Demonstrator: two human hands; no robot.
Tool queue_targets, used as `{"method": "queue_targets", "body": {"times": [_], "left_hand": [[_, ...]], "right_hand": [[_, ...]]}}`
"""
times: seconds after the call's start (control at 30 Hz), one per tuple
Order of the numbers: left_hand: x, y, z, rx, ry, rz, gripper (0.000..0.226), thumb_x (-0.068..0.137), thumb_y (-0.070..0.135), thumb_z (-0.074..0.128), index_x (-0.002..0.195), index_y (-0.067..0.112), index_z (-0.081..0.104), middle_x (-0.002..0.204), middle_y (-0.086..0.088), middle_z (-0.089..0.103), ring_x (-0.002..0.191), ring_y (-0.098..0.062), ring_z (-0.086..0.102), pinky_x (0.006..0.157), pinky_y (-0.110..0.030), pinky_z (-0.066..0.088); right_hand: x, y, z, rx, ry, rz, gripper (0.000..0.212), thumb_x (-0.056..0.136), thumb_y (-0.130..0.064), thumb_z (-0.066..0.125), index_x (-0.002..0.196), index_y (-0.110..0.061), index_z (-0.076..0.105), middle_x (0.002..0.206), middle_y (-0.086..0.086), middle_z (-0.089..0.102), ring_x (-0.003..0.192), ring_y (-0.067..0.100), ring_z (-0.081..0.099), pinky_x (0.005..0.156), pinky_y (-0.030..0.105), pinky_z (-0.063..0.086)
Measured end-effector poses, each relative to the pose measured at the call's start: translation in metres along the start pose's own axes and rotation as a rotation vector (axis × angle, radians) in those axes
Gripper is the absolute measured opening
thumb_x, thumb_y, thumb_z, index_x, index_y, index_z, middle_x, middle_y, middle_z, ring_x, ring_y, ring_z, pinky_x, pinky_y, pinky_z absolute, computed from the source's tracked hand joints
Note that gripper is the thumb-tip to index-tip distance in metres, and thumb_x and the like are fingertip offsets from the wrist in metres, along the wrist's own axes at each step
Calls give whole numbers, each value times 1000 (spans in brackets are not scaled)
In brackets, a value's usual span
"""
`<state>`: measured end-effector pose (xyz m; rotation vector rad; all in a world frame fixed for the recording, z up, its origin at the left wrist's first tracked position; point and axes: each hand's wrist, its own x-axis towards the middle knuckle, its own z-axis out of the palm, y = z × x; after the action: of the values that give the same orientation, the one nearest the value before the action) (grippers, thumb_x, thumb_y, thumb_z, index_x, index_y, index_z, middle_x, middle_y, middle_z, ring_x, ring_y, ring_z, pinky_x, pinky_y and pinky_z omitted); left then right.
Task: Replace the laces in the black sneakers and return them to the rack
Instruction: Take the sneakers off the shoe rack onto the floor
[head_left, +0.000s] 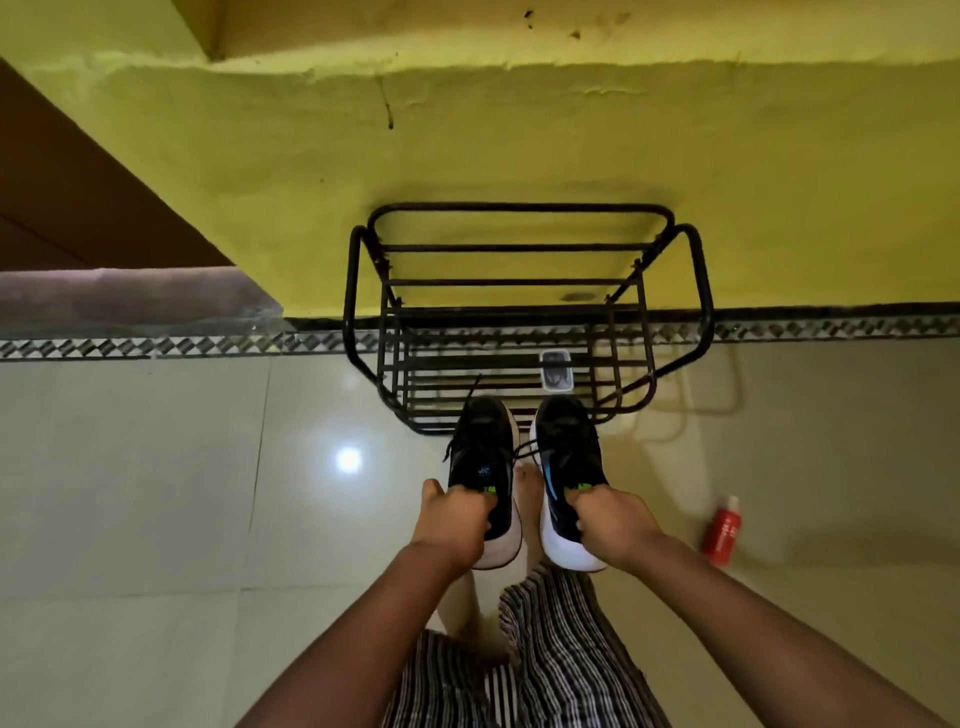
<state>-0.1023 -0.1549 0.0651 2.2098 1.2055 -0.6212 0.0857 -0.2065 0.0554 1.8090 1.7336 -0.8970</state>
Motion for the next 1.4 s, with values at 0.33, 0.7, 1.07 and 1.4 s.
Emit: {"method": "queue_targets", "body": {"times": [0.33, 0.7, 1.07, 1.4], "left_hand": [[-26, -5, 71, 63, -28, 35, 32, 88, 2, 42, 112, 18, 55, 106, -6, 64, 101, -28, 53, 90, -32, 25], [126, -45, 186, 228, -129, 99, 28, 88, 3, 47, 112, 15, 53, 106, -7, 64, 100, -28, 56, 96, -35, 26], [237, -100, 325, 324, -22, 363, 29, 48, 16, 82, 72, 21, 67, 64, 4, 64, 58, -17, 59, 77, -25, 45], [301, -144, 438, 505, 126, 737, 20, 55, 36, 78, 70, 27, 69, 60, 11, 63, 57, -10, 61, 70, -22, 51]], "right_hand": [[-16, -19, 63, 100, -47, -10, 34, 91, -10, 45, 124, -12, 51, 113, 14, 60, 96, 31, 56, 66, 29, 34], [144, 28, 178, 281, -155, -57, 35, 90, -8, 48, 124, -11, 54, 113, 21, 60, 99, 34, 58, 76, 33, 47], [282, 38, 301, 229, -34, -190, 29, 92, -4, 45, 120, -7, 50, 111, 16, 59, 85, 23, 50, 66, 28, 33], [323, 54, 357, 132, 24, -392, 54, 77, -60, 18, 112, -36, 52, 102, -17, 61, 103, -1, 49, 105, 22, 6]]}}
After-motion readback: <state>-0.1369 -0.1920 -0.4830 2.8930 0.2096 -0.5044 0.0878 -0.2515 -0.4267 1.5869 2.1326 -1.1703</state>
